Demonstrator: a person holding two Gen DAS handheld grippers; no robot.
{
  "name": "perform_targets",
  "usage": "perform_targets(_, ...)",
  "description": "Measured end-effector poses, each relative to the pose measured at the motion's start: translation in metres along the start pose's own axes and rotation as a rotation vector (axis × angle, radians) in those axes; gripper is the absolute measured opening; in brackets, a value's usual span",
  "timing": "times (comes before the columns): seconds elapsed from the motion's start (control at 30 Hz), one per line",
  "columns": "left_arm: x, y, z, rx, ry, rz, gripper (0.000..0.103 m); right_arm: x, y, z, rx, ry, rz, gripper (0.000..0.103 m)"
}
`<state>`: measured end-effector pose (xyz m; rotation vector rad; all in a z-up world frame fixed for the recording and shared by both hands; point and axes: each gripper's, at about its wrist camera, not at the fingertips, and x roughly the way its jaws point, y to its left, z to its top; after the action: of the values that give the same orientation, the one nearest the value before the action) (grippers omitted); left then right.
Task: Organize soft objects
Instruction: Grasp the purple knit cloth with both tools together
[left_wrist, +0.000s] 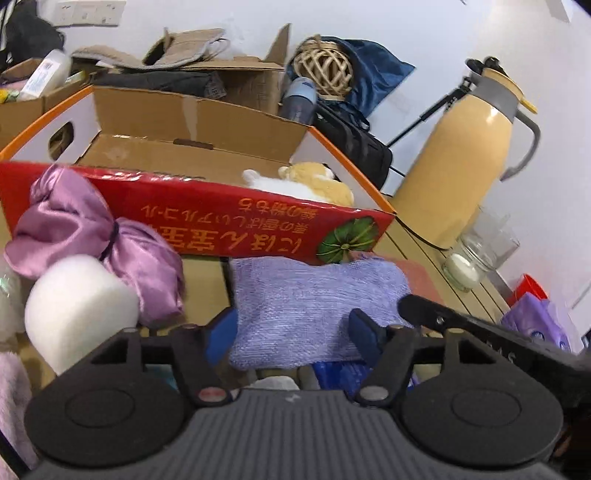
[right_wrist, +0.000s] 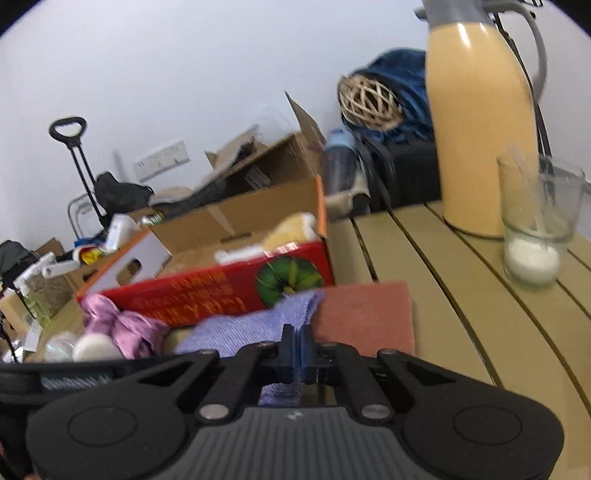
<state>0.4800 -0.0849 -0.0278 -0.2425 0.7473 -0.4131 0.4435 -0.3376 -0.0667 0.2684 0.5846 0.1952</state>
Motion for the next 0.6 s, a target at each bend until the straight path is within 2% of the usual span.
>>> perform_targets(0.1,0.001,0.006,0.001,-0.039,0.003,0.001,0.058,-0.002,0.003,-0.003,-0.024,-0.006,-0.019,0.002)
perform_targets(0.17,0.0,0.007,0.0,-0.044,-0.004,-0.008,0.04,-0.003,0.008,-0.006,-0.047,-0.007,-0.033,0.002)
perform_targets(0.2,0.0,0.006,-0.001,-0.045,-0.003,-0.019,0.013,-0.005,0.008,-0.006,-0.042,-0.012,-0.025,0.002)
perform_targets(0.23,0.0,0.006,-0.002,-0.047,-0.002,-0.02,0.007,-0.008,0.008,-0.006,-0.035,-0.021,-0.011,0.002)
perform_targets(0.37,-0.009,0.001,-0.004,-0.029,-0.042,-0.038,0.006,-0.02,0.01,-0.001,-0.01,-0.071,0.068,0.002)
perform_targets(0.6,-0.048,-0.018,0.005,0.063,-0.138,-0.042,0.006,-0.031,0.019,0.004,-0.006,-0.11,0.113,0.002)
